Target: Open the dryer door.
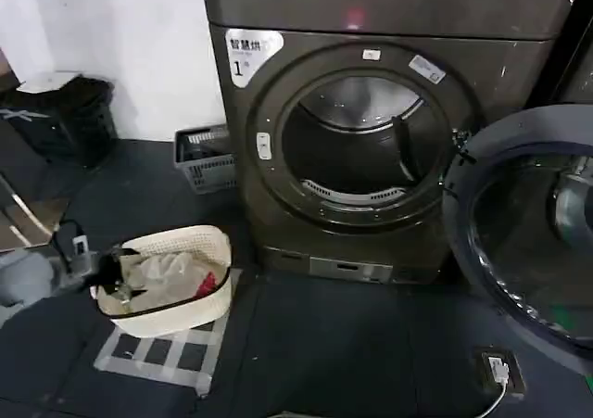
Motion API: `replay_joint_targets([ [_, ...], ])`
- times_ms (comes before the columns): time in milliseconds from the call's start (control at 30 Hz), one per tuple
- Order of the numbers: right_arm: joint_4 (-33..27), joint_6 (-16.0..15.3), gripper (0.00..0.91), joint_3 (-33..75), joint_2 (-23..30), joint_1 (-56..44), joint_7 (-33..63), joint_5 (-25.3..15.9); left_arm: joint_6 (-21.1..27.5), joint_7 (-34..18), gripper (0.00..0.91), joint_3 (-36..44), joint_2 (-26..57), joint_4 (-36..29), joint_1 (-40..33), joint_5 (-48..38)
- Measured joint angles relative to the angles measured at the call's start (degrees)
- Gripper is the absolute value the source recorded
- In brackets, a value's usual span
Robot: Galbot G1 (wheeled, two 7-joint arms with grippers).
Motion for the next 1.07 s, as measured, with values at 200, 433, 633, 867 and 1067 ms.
replay_joint_targets([
  [200,0.16,0.0,0.907,-0.05,0.14,-0.04,-0.03,0.04,0.11,-0.82,0.907,-0.87,-0.08,-0.08,0.58,0.27],
  [433,-0.02,0.09,0.907,0.02,0.37,-0.13,-0.08,0.05,-0.14,-0.36,0.907,-0.96,-0.13,0.4,0.75,0.25],
  [633,0.0,0.18,0.907,-0.31,0.48,0.07,-0.08,0.04,-0.69,0.45,0.907,-1.12,0.26,0.19,0.47,0.5],
  [867,-0.03,0.19,0.907,-0.31,0.4,0.16,-0.12,0.04,-0.5,0.48,0.907,-1.26,0.5,0.23,0.78,0.66],
  [1067,-0.02,0.19,0.907,-0.21,0.36,0.1,-0.2,0.04,-0.65,1.16,0.907,-1.41,0.67,0.33,0.71,0.31],
])
